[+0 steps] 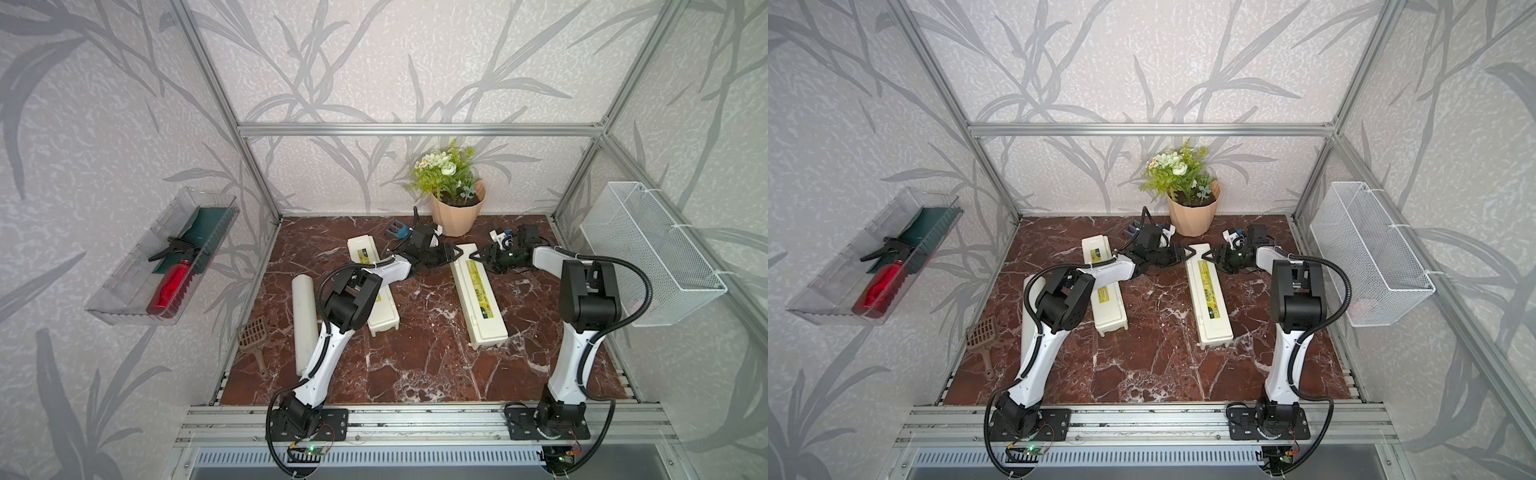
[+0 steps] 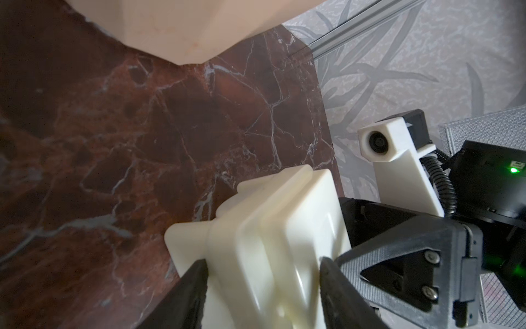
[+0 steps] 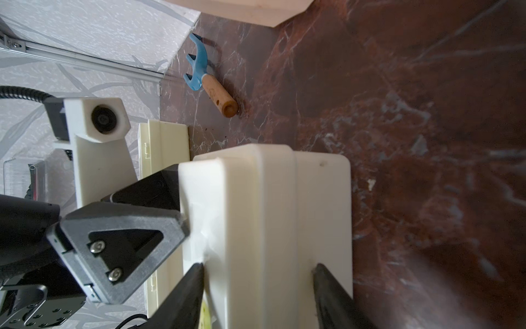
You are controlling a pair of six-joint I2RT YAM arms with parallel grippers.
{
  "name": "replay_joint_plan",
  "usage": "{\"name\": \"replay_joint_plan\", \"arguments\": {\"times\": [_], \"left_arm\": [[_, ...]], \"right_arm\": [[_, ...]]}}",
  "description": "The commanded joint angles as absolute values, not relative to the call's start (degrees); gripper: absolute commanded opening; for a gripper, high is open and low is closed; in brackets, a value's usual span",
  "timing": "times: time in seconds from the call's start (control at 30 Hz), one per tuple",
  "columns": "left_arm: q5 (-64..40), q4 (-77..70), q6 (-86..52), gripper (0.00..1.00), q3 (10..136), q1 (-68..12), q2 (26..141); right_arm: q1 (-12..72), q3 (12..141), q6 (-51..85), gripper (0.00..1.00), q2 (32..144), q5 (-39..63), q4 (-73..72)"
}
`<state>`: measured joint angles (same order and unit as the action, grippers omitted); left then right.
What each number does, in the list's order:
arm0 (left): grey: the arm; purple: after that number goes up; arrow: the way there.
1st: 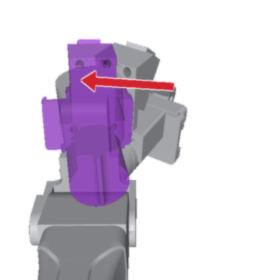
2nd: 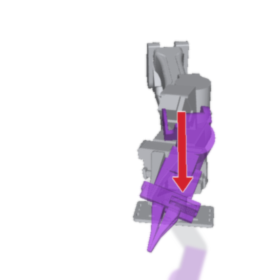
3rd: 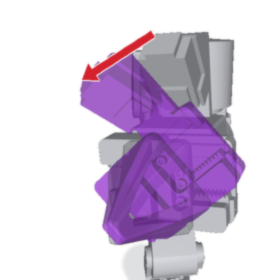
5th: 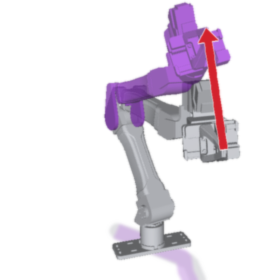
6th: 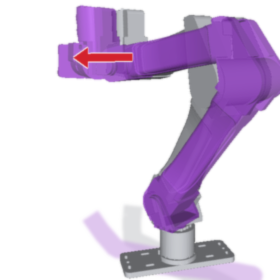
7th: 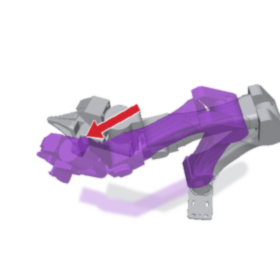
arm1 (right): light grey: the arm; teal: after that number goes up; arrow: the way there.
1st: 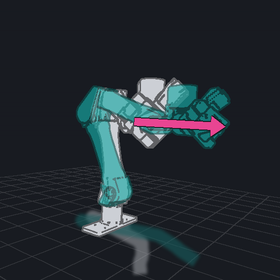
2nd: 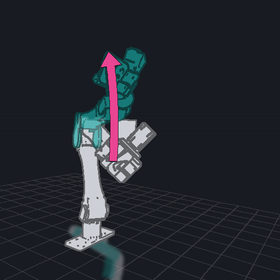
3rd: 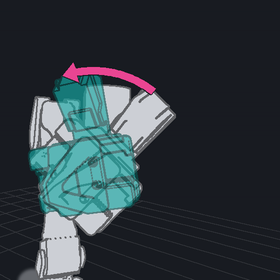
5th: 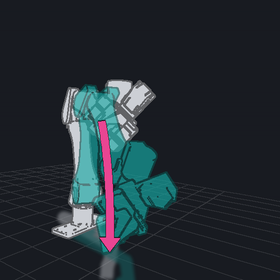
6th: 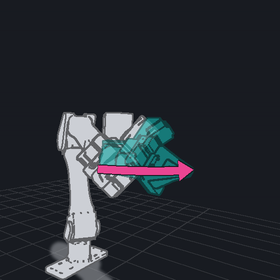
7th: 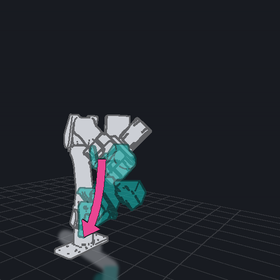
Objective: Put plastic wrap rolls into dispensers
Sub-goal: Close the lid on the plastic wrap cutting box.
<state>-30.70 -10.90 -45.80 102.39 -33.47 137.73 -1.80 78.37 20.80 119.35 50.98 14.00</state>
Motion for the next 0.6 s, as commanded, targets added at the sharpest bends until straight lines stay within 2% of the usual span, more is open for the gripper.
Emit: {"name": "replay_joint_plan", "arguments": {"times": [0.0,0.03,0.1,0.23,0.37,0.4,0.57], "left_arm": [[-30.93,-4.30,-41.84,0.46,104.08,-35.02,141.84],[-31.02,-2.66,-40.81,0.42,105.53,-35.02,142.30],[-31.07,1.24,-38.35,0.43,108.77,-34.91,142.84],[-28.37,10.15,-31.97,0.63,113.98,-35.13,140.80],[-21.17,16.25,-26.77,0.80,113.13,-36.12,134.31],[-19.15,17.64,-25.91,0.90,112.58,-36.60,132.45],[-10.81,27.53,-24.20,0.92,112.85,-39.94,126.25]], "right_arm": [[0.53,73.28,23.46,0.57,121.66,45.79,19.92],[0.61,72.63,24.25,0.57,121.16,45.78,18.82],[0.70,71.20,25.37,0.62,119.33,45.16,16.78],[0.37,68.63,26.39,0.76,113.13,42.45,14.00],[-0.81,66.99,27.52,0.82,107.07,40.79,11.78],[-1.20,66.49,27.95,0.83,105.74,40.72,11.15],[-2.27,62.73,27.31,0.86,99.96,39.63,11.91]]}}
